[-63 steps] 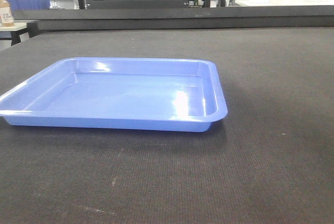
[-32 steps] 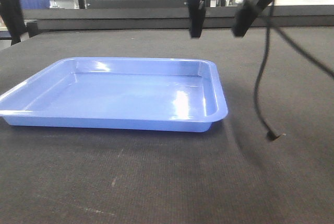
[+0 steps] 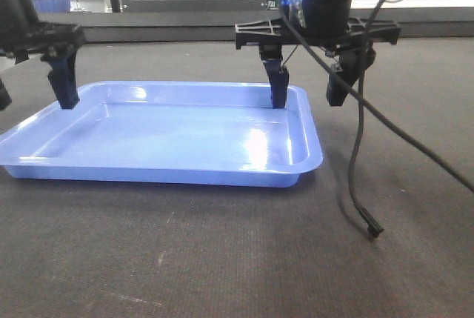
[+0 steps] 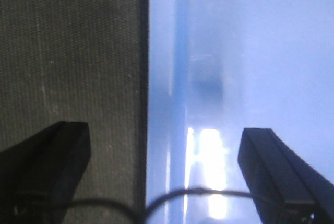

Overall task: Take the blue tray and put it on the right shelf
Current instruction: 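Lower both grippers onto opposite rims of the blue tray and close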

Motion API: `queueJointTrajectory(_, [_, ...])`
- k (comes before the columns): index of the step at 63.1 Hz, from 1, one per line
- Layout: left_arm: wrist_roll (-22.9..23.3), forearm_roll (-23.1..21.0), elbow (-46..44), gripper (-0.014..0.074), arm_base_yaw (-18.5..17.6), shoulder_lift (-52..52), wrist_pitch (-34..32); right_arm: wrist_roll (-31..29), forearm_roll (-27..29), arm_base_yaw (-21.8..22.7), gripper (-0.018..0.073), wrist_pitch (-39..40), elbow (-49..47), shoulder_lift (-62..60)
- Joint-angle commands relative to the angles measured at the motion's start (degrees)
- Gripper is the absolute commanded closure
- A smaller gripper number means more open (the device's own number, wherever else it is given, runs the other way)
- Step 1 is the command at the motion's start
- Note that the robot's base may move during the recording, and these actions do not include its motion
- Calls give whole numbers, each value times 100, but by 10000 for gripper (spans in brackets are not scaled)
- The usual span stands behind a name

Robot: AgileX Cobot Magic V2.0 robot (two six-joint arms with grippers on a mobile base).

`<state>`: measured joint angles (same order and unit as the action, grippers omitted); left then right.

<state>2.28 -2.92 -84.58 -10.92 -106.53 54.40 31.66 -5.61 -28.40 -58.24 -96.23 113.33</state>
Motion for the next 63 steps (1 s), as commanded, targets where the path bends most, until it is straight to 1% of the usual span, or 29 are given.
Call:
queueJointTrajectory(1, [9,-103,-179,113,31,146,-254,11,-111,63,44,304,-177,-246])
queueJointTrajectory(16, [9,-77,-179,113,31,-144,-270,16,-111,63,44,338,-177,24])
queueJointTrajectory(20, [9,-77,-179,113,31,-157,-283,16,-99,63,60,322,-177,84])
queueJointTrajectory(26, [9,-64,-179,113,31,-157,-308,16,-43,63,137,329,-177,138])
queueJointTrajectory(28, [9,-64,-179,115,31,-157,-322,16,-32,63,176,336,-177,151])
queueJointTrajectory(31, [9,-64,-179,132,31,-157,-335,16,-20,63,267,342,-177,151])
queueJointTrajectory(32, [9,-64,-179,134,31,-157,-335,16,-20,63,279,342,-177,151])
queueJointTrajectory(38, [9,-64,-179,191,31,-157,-335,16,-20,63,429,335,-177,151])
queueJointTrajectory(40, [9,-64,-179,208,31,-157,-335,16,-20,63,465,328,-177,151])
queueJointTrajectory(45, [9,-64,-179,285,31,-157,-335,16,-20,63,545,316,-177,151])
queueJointTrajectory(47, [9,-64,-179,318,31,-157,-335,16,-20,63,544,316,-177,151])
queueJointTrajectory(54, [9,-64,-179,482,31,-157,-295,16,-20,63,536,316,-177,151])
queueJointTrajectory(57, [9,-64,-179,591,31,-157,-246,16,-20,63,536,303,-177,145])
queueJointTrajectory(59, [9,-64,-179,645,31,-157,-221,16,-20,63,536,288,-177,144])
queueJointTrajectory(60, [9,-64,-179,658,31,-157,-206,16,-20,63,536,275,-177,136])
queueJointTrajectory(63, [9,-79,-179,631,31,-144,-138,16,-20,63,536,252,-177,107])
